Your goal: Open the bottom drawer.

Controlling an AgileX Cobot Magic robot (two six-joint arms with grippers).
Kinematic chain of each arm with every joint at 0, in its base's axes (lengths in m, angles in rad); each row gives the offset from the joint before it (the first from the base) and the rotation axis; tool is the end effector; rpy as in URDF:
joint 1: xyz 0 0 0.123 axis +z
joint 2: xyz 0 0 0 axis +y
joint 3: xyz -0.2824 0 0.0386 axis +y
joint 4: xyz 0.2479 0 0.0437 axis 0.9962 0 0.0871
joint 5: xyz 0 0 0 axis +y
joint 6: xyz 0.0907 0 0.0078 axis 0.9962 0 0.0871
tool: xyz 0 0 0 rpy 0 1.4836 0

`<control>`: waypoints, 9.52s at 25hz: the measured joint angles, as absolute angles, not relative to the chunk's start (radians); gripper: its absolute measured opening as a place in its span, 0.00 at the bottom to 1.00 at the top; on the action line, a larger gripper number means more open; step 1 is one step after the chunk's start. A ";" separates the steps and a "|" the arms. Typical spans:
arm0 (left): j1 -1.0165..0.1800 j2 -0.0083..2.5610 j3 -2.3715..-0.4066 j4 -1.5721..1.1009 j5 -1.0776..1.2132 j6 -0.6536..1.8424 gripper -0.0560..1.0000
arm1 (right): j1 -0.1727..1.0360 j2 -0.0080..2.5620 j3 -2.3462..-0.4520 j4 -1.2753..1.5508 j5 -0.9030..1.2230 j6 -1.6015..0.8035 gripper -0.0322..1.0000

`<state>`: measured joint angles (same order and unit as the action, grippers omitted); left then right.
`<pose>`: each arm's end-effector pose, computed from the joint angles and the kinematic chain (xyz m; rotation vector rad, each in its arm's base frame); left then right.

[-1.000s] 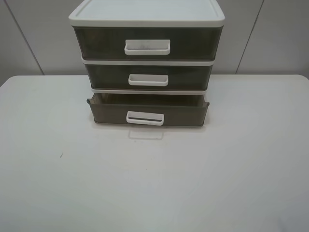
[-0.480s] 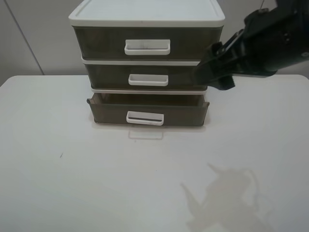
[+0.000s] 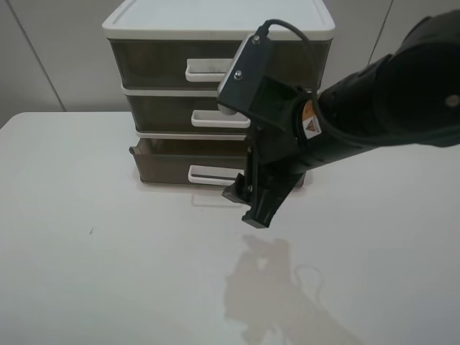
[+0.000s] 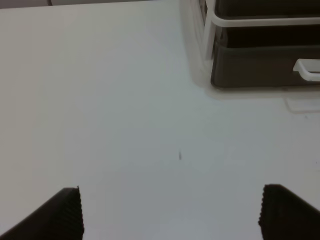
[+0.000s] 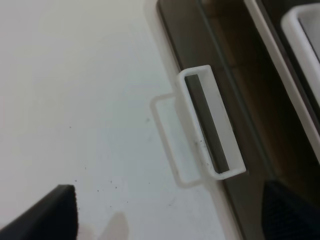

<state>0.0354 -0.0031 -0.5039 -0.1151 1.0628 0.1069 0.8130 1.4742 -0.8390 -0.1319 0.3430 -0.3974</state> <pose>-0.0058 -0.0094 0.2785 0.0786 2.0329 -0.0482 0.2050 0.2107 0.2252 -1.5068 1.9435 0.0729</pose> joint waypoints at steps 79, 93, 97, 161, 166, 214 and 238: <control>0.035 -0.003 -0.504 -0.115 1.063 0.107 0.73 | 0.819 2.024 -0.814 0.583 -0.358 -1.551 0.56; 0.035 -0.003 -0.504 -0.115 1.063 0.107 0.73 | 0.819 2.024 -0.818 0.611 -0.437 -1.551 0.06; 0.035 -0.003 -0.504 -0.115 1.063 0.107 0.73 | 0.819 2.018 -0.818 0.638 -0.418 -1.551 0.06; 0.035 -0.003 -0.504 -0.115 1.063 0.107 0.73 | 0.901 1.794 -0.689 0.726 0.034 -1.550 0.20; 0.035 -0.003 -0.504 -0.115 1.063 0.107 0.73 | 0.903 1.794 -0.689 0.706 0.038 -1.550 0.44; 0.035 -0.003 -0.504 -0.115 1.063 0.107 0.73 | -0.061 0.280 -0.687 0.129 1.001 -0.076 0.67; 0.035 -0.003 -0.504 -0.115 1.063 0.107 0.73 | -0.055 -0.001 -0.521 0.044 1.057 -0.076 0.67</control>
